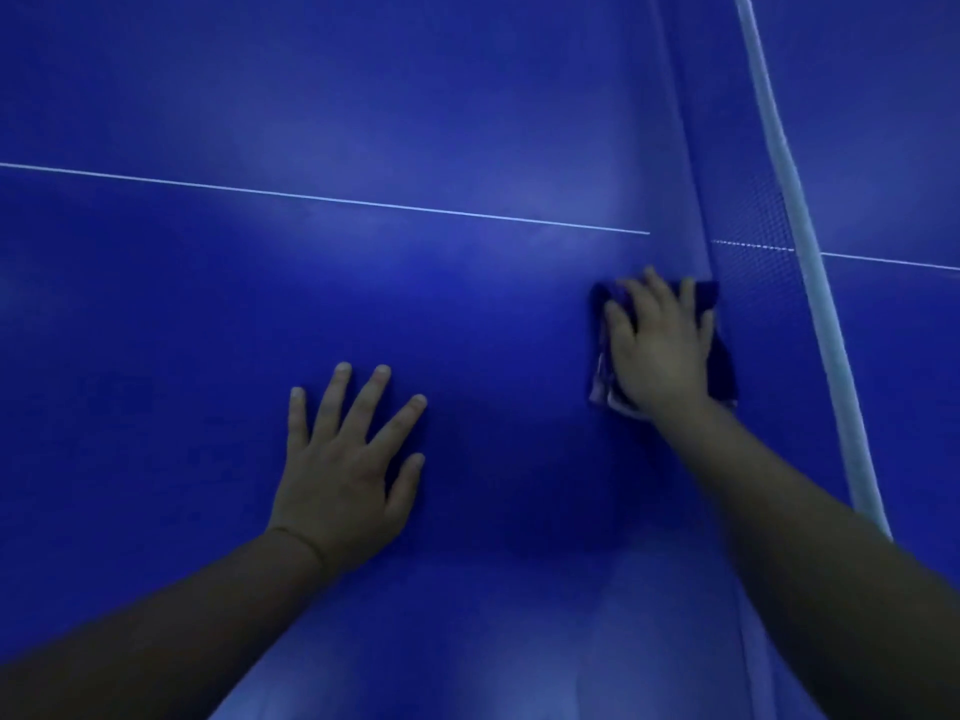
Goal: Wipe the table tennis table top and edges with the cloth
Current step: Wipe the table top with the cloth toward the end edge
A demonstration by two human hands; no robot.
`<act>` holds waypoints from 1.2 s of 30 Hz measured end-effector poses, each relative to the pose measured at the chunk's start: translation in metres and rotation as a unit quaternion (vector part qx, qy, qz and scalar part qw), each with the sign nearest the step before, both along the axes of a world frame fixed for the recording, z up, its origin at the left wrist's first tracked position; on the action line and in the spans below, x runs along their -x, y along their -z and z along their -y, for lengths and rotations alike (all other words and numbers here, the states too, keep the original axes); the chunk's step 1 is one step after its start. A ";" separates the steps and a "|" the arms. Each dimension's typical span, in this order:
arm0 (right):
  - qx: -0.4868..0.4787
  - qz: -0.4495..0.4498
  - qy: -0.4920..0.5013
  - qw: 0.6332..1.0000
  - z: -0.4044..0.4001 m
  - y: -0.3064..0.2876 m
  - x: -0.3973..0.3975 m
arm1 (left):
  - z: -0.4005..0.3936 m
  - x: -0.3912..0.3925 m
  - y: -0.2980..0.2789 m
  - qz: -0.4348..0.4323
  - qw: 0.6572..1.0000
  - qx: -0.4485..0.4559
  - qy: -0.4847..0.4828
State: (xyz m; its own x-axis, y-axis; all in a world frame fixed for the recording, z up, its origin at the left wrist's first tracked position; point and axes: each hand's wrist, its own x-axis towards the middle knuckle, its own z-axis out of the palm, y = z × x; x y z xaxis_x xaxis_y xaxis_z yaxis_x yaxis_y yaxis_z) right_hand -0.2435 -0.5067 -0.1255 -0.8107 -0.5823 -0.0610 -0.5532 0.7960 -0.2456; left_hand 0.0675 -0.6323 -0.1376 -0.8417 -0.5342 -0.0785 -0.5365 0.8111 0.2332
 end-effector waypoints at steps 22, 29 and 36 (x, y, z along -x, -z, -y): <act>-0.025 0.027 -0.008 0.999 0.001 0.000 -0.015 | -0.022 -0.003 -0.003 -0.016 0.999 -0.014 -0.050; -0.028 0.022 -0.217 0.976 -0.088 -0.006 -0.130 | -0.078 -0.040 -0.002 -0.005 0.999 -0.026 -0.043; -0.040 0.035 -0.012 0.999 -0.129 -0.007 -0.110 | -0.112 -0.068 -0.004 0.005 0.999 -0.020 -0.029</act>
State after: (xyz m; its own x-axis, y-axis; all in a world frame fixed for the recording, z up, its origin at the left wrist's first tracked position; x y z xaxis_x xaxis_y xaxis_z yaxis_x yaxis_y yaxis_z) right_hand -0.1332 -0.3774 -0.1187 -0.7887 -0.5927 -0.1632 -0.5563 0.8011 -0.2206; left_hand 0.1354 -0.5202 -0.1334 -0.8080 -0.5789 -0.1096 -0.5855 0.7682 0.2590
